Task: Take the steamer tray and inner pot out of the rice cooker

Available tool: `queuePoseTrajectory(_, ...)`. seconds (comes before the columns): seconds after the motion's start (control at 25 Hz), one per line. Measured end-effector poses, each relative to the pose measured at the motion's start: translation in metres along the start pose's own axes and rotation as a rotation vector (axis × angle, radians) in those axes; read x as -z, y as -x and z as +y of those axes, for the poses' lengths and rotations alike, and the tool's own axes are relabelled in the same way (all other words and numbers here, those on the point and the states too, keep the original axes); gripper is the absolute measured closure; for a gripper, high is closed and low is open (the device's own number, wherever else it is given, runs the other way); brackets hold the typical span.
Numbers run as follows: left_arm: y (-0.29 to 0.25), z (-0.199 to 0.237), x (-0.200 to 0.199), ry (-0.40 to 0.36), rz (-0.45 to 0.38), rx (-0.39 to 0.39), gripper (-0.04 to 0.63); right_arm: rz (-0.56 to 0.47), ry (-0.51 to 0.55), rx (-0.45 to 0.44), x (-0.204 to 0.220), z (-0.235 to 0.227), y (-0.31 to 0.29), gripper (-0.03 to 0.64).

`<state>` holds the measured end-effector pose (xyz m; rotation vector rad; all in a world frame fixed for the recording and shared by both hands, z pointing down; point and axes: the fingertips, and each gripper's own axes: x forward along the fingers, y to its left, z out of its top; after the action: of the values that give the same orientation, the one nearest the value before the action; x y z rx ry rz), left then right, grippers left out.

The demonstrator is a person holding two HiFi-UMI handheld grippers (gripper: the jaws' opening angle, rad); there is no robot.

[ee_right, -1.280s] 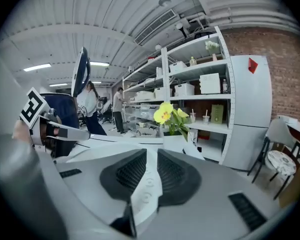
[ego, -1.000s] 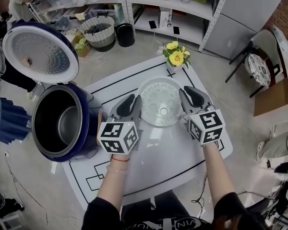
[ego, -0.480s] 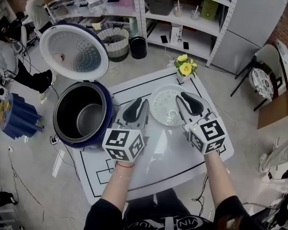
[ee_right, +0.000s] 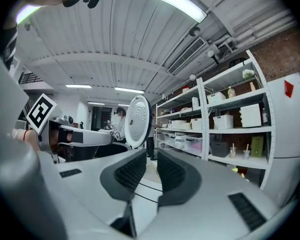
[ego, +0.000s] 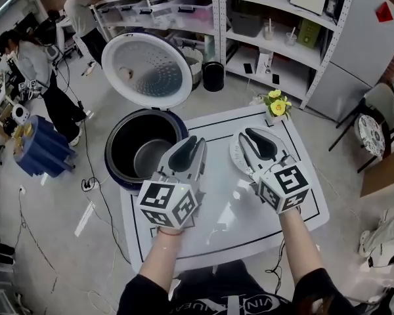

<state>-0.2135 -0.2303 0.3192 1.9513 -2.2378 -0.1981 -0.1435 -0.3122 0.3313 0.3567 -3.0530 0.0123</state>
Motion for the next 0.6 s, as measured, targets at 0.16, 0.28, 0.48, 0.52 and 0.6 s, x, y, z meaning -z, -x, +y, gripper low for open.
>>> queuePoseTrajectory(0.16, 0.031, 0.022, -0.02, 0.02, -0.052, -0.036, 0.525, -0.004, -0.001, -0.06, -0.004, 0.031, -0.022, 0.554)
queuePoseTrajectory(0.28, 0.056, 0.04, -0.031, 0.012, -0.073, -0.075, 0.525, 0.003, -0.014, -0.106, -0.005, 0.055, -0.038, 0.554)
queuePoseTrajectory(0.48, 0.099, 0.079, -0.04, -0.009, -0.086, -0.171, 0.525, 0.027, -0.058, -0.176, 0.0, 0.097, -0.069, 0.554)
queuePoseTrajectory(0.52, 0.107, 0.088, -0.041, -0.014, -0.084, -0.192, 0.525, 0.039, -0.071, -0.184, 0.003, 0.105, -0.075, 0.549)
queuePoseTrajectory(0.6, 0.123, 0.105, -0.041, -0.022, -0.081, -0.235, 0.525, 0.073, -0.101, -0.195, 0.01, 0.116, -0.087, 0.522)
